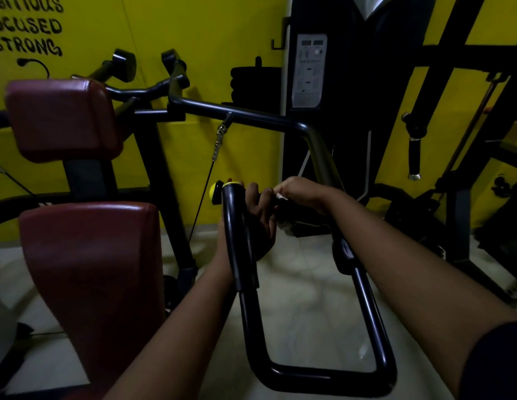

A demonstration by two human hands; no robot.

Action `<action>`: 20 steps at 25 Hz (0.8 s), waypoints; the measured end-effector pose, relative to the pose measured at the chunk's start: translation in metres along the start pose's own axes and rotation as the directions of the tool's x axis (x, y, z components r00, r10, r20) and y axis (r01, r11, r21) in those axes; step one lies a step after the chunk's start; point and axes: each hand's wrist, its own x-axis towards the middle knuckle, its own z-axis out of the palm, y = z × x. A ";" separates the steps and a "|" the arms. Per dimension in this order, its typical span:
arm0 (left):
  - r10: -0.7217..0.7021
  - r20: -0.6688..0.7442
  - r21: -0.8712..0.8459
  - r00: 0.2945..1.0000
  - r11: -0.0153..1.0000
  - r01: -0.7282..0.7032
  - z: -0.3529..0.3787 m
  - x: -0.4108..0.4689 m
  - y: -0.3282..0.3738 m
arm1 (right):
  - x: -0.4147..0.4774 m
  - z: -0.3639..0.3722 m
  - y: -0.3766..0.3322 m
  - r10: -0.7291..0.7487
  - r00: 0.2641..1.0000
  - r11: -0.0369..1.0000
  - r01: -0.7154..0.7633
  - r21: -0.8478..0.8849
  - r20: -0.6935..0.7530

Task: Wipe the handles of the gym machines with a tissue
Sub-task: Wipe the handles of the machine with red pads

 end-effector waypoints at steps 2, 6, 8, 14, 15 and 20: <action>0.000 0.013 -0.003 1.000 1.000 0.000 0.000 0.000 -0.002 | -0.002 0.002 0.009 -0.006 0.999 1.000 0.007 0.014 -0.042; 0.008 0.100 0.009 0.995 1.000 -0.009 -0.001 0.001 -0.003 | 0.002 0.000 0.007 0.184 0.981 0.982 -0.180 -0.056 0.070; 0.003 0.094 0.010 0.996 1.000 -0.004 -0.001 0.001 -0.003 | 0.003 0.002 0.003 0.102 0.994 0.993 -0.100 -0.056 0.034; -0.012 -0.031 -0.061 0.999 0.998 0.010 0.000 0.002 0.000 | -0.040 -0.004 0.046 -0.237 0.930 0.918 0.120 -0.378 -0.280; -0.033 -0.040 -0.060 0.999 0.998 0.031 -0.001 0.003 0.002 | -0.047 -0.004 0.052 -0.274 0.904 0.864 0.082 -0.497 -0.327; -0.091 -0.014 -0.073 0.996 0.993 0.090 -0.003 0.011 0.016 | -0.073 0.010 0.058 -0.371 0.759 0.913 0.194 -0.359 -0.535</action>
